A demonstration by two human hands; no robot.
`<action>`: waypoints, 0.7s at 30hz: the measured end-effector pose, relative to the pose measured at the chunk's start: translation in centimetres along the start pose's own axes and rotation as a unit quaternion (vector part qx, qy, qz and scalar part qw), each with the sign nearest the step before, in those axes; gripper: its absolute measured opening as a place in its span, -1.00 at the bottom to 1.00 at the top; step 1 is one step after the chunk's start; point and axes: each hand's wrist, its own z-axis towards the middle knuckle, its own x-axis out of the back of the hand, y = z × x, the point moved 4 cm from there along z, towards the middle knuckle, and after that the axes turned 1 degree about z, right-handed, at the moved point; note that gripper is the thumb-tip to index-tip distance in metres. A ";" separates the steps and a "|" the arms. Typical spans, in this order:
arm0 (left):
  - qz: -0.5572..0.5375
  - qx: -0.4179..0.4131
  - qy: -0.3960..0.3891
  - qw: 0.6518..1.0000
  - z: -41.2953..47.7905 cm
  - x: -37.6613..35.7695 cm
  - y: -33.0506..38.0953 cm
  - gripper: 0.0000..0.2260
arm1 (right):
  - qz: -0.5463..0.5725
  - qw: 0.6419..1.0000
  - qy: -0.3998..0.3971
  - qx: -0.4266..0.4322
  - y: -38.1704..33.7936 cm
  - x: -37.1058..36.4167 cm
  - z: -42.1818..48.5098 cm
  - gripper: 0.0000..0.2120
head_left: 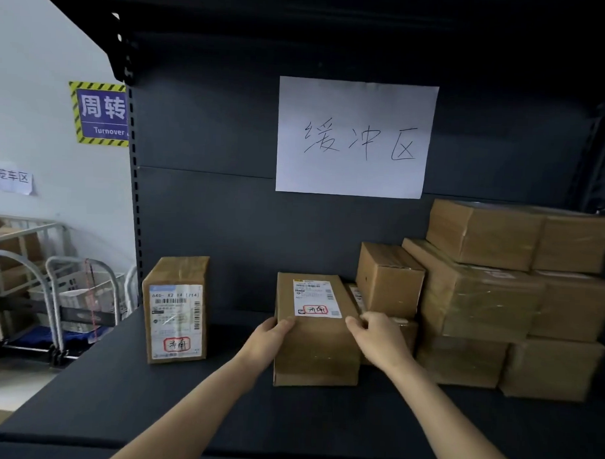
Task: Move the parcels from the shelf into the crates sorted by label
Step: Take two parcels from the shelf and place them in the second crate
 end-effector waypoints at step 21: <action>0.268 -0.168 0.027 0.948 -1.7 5.5 -3.5 -0.28 | 0.171 0.980 -0.005 0.104 -0.8 -7.1 -2.7 -0.35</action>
